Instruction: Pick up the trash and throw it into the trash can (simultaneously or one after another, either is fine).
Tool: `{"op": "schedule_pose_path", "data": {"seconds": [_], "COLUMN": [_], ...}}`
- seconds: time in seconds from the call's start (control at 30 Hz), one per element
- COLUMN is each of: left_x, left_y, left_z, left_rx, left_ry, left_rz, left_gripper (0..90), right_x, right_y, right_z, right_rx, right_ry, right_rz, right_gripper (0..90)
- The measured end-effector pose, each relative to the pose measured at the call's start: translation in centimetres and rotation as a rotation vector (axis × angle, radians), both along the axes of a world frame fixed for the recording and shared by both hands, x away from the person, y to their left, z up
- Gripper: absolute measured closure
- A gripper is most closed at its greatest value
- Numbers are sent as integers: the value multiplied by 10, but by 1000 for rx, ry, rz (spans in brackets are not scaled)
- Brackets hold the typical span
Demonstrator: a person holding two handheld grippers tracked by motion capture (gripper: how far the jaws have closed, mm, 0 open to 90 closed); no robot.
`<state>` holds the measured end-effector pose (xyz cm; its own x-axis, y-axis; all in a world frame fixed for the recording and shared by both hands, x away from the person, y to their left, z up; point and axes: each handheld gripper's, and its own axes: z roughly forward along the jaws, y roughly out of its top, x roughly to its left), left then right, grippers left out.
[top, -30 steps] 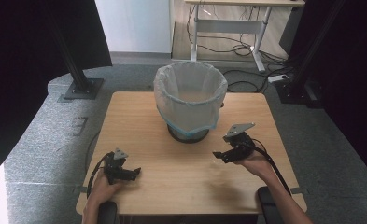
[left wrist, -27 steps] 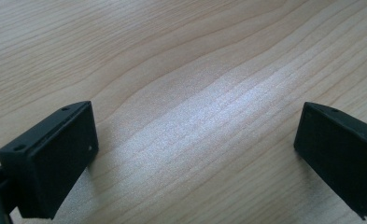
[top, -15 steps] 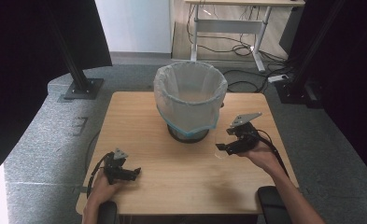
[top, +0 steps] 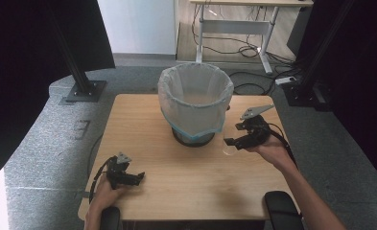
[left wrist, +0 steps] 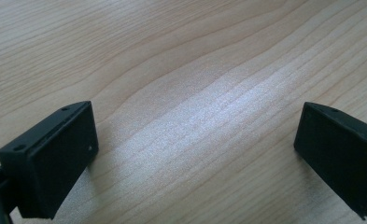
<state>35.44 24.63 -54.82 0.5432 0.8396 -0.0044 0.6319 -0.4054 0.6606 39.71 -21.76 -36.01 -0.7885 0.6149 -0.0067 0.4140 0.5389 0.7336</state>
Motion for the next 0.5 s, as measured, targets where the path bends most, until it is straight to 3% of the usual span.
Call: {"op": "schedule_pose_path", "data": {"seconds": [0.5], "left_x": [0], "left_y": [0], "left_z": [0], "left_rx": [0], "left_ry": [-1], "left_rz": [0], "left_gripper": [0], "right_x": [15], "right_y": [-1], "right_z": [38], "right_rx": [21], "right_ry": [-4], "right_rz": [-21], "right_gripper": [218]}}
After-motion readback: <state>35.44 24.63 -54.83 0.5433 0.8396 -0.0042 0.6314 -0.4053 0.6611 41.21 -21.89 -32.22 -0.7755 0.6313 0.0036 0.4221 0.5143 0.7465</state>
